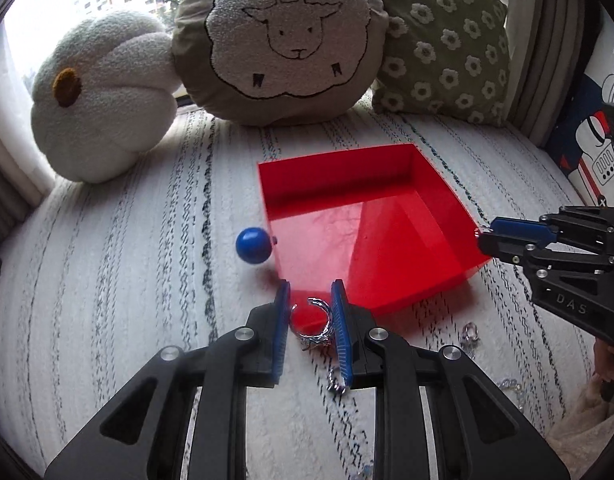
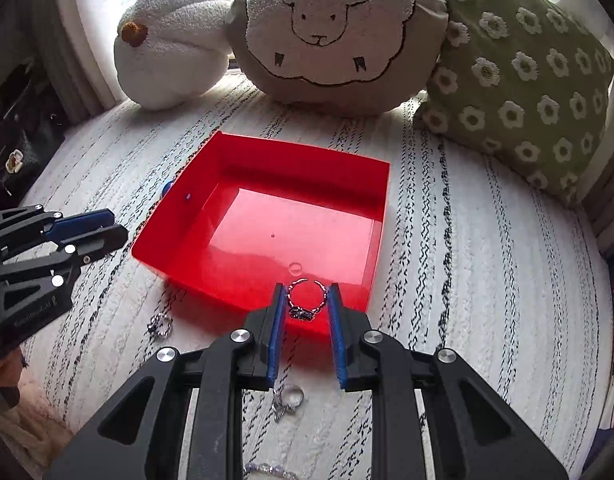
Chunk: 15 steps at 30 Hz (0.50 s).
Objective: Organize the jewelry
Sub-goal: 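Lift and carry both held rings over the red tray with both tools, then lower the rings into the red tray and open both tools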
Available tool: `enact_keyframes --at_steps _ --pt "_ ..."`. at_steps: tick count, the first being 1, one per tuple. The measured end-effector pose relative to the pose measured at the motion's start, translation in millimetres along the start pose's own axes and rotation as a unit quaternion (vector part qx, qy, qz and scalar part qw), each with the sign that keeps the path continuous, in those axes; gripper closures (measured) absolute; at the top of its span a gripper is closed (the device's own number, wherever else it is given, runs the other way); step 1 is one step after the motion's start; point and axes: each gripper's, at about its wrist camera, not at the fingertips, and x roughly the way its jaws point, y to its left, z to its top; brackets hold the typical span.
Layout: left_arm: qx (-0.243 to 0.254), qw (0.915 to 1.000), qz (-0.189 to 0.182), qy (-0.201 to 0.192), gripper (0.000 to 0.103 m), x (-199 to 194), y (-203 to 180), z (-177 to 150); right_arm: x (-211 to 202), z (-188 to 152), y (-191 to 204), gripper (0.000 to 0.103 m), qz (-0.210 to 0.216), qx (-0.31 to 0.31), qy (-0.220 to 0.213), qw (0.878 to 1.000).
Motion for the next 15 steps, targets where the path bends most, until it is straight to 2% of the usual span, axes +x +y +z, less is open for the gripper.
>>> enact_keyframes --at_steps 7,15 --pt "-0.014 0.9988 -0.013 0.044 0.083 51.1 -4.4 32.2 47.6 37.4 -1.9 0.082 -0.008 -0.001 0.042 0.999" --pt "-0.024 0.9966 -0.013 0.077 0.083 100.2 -11.0 53.7 89.6 43.3 -1.4 0.082 -0.009 -0.005 0.078 0.997"
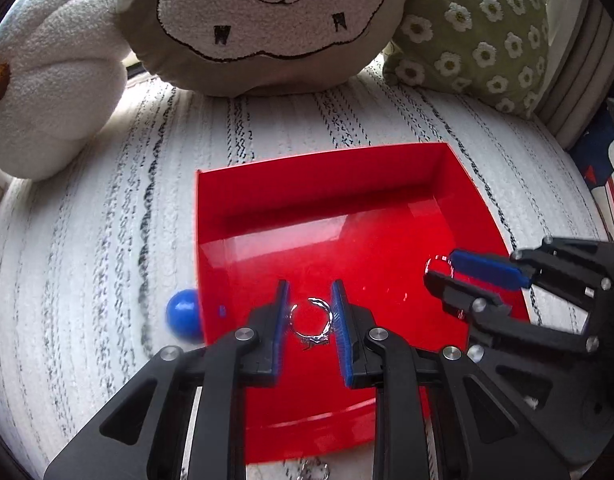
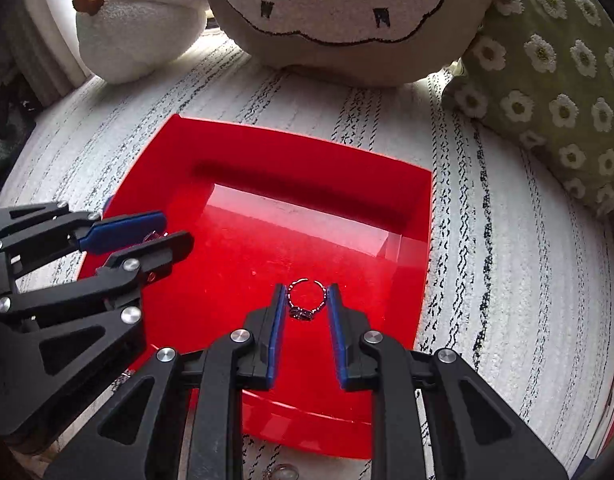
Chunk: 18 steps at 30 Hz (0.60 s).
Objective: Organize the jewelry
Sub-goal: 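Lower the rings into the red tray and open both tools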
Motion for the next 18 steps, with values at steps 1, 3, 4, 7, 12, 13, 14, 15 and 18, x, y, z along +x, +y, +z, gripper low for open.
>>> enact_keyframes --at_steps 1,3,4,7,12,13,14,15,18 --pt "0.0 1.0 0.004 0.002 0.083 4.1 -0.8 0.8 3.8 -0.7 -1.3 0.083 -0.002 0.003 0.004 1.0" --pt "0.006 0.9999 0.011 0.009 0.083 12.8 -3.2 0.8 10.6 -1.5 -3.4 0.083 -0.001 0.003 0.011 1.0" --pt "0.007 0.9998 0.013 0.014 0.083 16.8 -3.6 0.1 13.6 -2.5 -5.2 0.083 -0.003 0.005 0.013 1.0" --pt "0.01 0.9995 0.025 0.013 0.083 21.2 -3.5 -0.8 21.0 -3.5 -7.8 0.083 -0.003 0.009 0.02 1.0" --pt "0.01 0.9996 0.024 0.011 0.083 21.5 -2.1 -0.4 22.0 -5.4 -4.8 0.082 -0.002 0.009 0.019 1.0" --pt "0.011 0.9996 0.026 0.011 0.083 21.7 -2.0 -0.3 22.2 -5.8 -4.8 0.082 -0.003 0.007 0.019 1.0" --pt "0.011 0.9995 0.027 0.01 0.083 21.4 -2.4 -0.7 22.4 -6.1 -4.3 0.083 -0.002 0.007 0.019 1.0" --pt "0.012 0.9995 0.028 0.01 0.083 21.5 -2.9 -0.7 22.2 -6.2 -4.8 0.083 -0.002 0.008 0.019 1.0" --pt "0.013 0.9994 0.031 0.01 0.083 21.8 -3.6 -1.1 22.3 -5.7 -5.1 0.082 0.0 0.008 0.02 1.0"
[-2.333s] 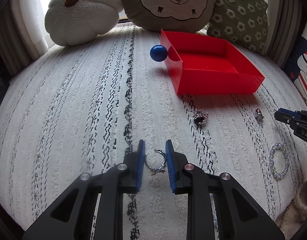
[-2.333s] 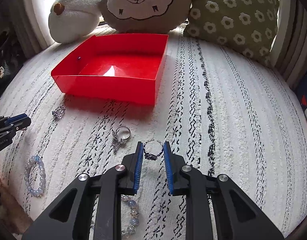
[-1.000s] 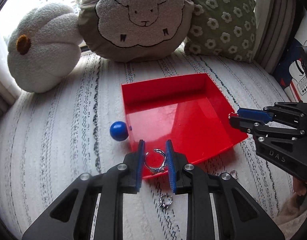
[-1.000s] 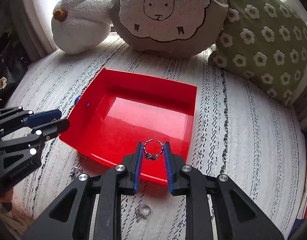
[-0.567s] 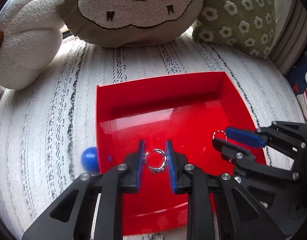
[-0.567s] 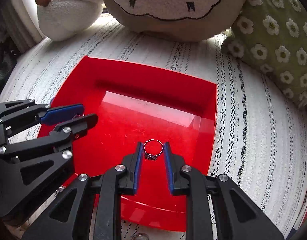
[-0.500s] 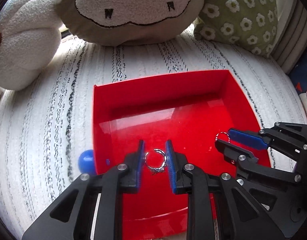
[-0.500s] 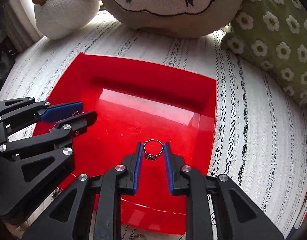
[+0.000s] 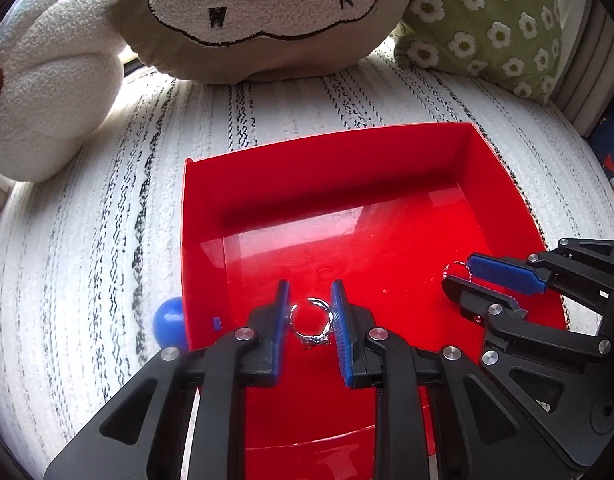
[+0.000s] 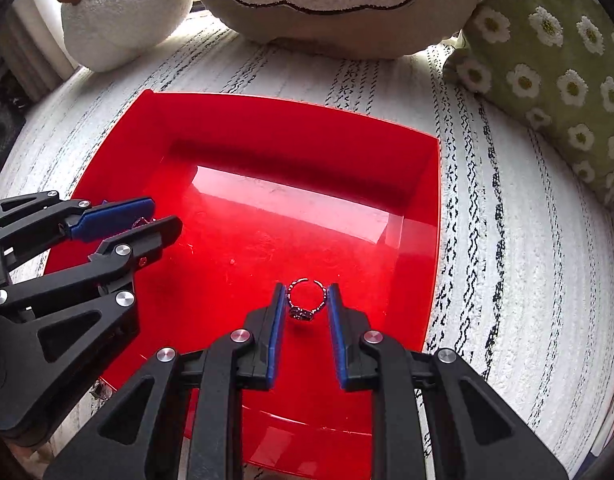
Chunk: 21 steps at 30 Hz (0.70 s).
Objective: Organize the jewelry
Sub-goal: 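Lower the rings into the red tray and open both tools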
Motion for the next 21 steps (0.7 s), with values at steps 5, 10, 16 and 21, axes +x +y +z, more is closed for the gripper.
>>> enact_keyframes --at_steps 5,10,16,21 --pt "0.002 1.0 0.005 0.0 0.083 -0.1 -2.1 -0.7 -1.0 -0.3 0.7 0.082 0.003 0.002 0.002 1.0" --pt "0.001 1.0 0.003 0.0 0.083 -0.2 -1.4 -1.2 -2.3 -0.1 1.2 0.082 0.003 0.002 0.0 1.0" --pt "0.001 1.0 0.005 -0.001 0.083 0.0 -1.4 -0.9 -4.0 0.1 0.5 0.082 0.002 0.003 -0.002 1.0" --pt "-0.004 1.0 0.005 -0.002 0.083 -0.6 -0.4 -0.8 -3.9 0.0 0.5 0.082 0.002 0.003 -0.001 1.0"
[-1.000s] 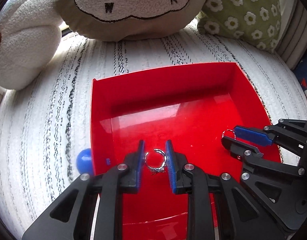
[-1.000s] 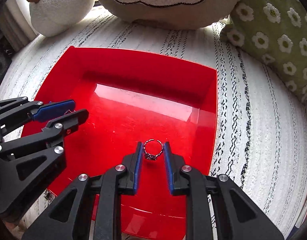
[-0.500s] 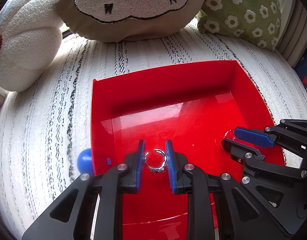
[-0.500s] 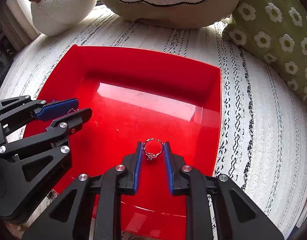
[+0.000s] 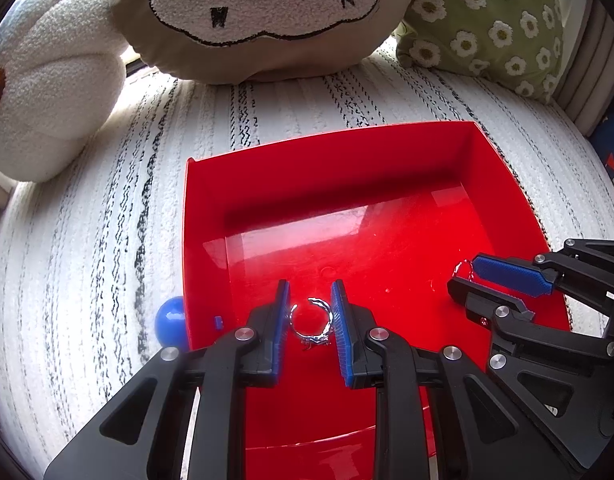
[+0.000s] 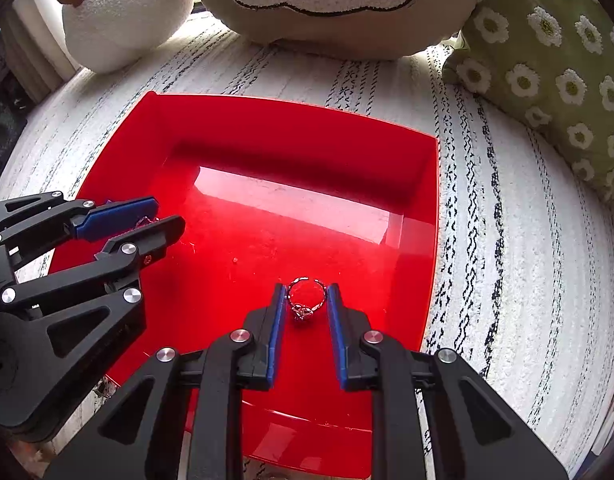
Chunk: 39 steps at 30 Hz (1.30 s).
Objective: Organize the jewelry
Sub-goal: 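Lower the rings into the red tray and open both tools, then withdraw both tools from the tray toward the beaded bracelets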
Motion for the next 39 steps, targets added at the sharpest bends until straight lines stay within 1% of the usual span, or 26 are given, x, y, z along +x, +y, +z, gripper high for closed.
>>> enact_keyframes --at_steps 21,23,24,25,27,28,29,30,32,33,35,36,37,38,39 --pt "-0.011 0.9999 -0.006 -0.005 0.082 -4.3 3.9 1.8 -1.4 -1.2 -3.3 0.082 0.003 0.005 0.0 1.0" --pt "-0.013 0.9999 -0.009 -0.005 0.082 -5.5 4.6 2.1 -2.5 -1.0 -3.2 0.077 0.004 0.006 -0.002 1.0" --pt "-0.014 0.9998 -0.01 -0.006 0.082 -6.4 5.1 2.4 -3.3 -0.9 -2.9 0.068 0.001 0.005 -0.004 1.0" --pt "-0.015 0.9998 -0.011 -0.007 0.082 -7.7 5.7 2.2 -4.7 -1.1 -2.2 0.064 -0.002 0.004 -0.009 1.0" --pt "-0.013 0.9998 -0.012 -0.011 0.081 -10.5 5.8 2.1 -6.5 -1.1 -0.5 0.062 -0.007 0.0 -0.013 1.0" --pt "-0.013 0.9998 -0.011 -0.013 0.074 -12.2 5.7 2.0 -7.4 -1.0 -0.2 0.061 -0.006 0.0 -0.015 1.0" --pt "-0.014 0.9997 -0.008 -0.016 0.061 -14.2 6.0 1.8 -8.1 -1.3 0.0 0.059 -0.005 0.001 -0.016 1.0" --pt "-0.019 0.9996 -0.002 -0.022 0.058 -17.0 7.2 1.6 -8.6 -1.3 0.1 0.056 -0.009 0.0 -0.016 1.0" --pt "-0.033 0.9989 -0.015 -0.028 0.051 -24.9 9.1 1.1 -10.7 -2.1 1.1 0.052 -0.001 0.0 -0.019 1.0" --pt "-0.038 0.9986 -0.012 -0.034 0.047 -30.9 9.3 1.3 -12.0 -2.4 1.4 0.051 -0.003 0.0 -0.02 1.0" --pt "-0.031 0.9976 -0.006 -0.061 0.032 -48.0 6.1 1.6 -15.8 -3.0 3.2 0.049 -0.007 -0.005 -0.025 1.0" --pt "-0.024 0.997 0.0 -0.074 0.029 -56.4 4.3 1.9 -18.1 -3.1 3.7 0.047 -0.008 -0.006 -0.028 1.0" --pt "-0.017 0.9962 0.007 -0.085 0.022 -64.8 2.9 2.0 -20.6 -3.8 3.6 0.043 -0.009 -0.005 -0.032 0.999" --pt "-0.015 0.9953 0.011 -0.095 0.018 -72.4 2.5 1.7 -23.6 -4.2 3.3 0.041 -0.01 -0.004 -0.036 0.999" --pt "-0.014 0.9945 0.011 -0.103 0.018 -79.1 3.1 1.3 -27.0 -4.8 2.9 0.036 -0.012 -0.003 -0.042 0.999"
